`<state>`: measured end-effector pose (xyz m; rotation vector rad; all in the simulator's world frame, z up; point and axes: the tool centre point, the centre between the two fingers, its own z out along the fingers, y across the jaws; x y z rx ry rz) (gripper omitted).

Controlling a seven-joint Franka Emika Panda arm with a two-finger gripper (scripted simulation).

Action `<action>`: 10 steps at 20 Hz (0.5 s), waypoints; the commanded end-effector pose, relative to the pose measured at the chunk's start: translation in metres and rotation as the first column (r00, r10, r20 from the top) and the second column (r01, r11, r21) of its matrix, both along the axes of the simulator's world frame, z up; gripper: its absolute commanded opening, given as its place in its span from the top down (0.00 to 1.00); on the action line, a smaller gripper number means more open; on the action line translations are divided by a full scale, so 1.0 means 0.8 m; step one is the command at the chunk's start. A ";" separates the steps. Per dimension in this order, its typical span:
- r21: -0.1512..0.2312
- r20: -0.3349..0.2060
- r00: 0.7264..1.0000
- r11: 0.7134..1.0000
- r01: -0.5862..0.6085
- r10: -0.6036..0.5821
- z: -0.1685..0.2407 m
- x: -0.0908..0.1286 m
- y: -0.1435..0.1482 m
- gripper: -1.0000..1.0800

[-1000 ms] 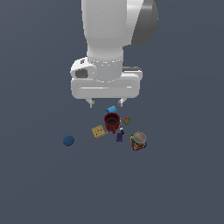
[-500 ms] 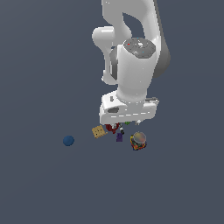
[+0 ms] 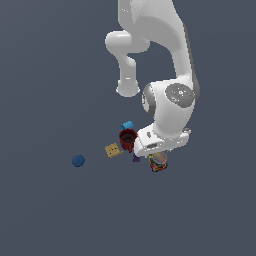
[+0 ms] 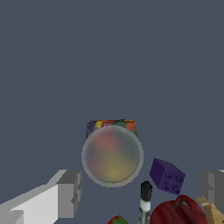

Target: Pick up a designated object from a clutter of objects.

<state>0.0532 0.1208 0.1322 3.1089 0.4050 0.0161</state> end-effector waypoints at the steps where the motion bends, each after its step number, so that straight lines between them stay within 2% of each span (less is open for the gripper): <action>1: 0.003 -0.005 1.000 1.000 -0.013 0.013 -0.016 -0.002 0.012 0.04; 10: 0.004 -0.011 1.000 1.000 -0.024 0.024 -0.030 -0.006 0.022 0.04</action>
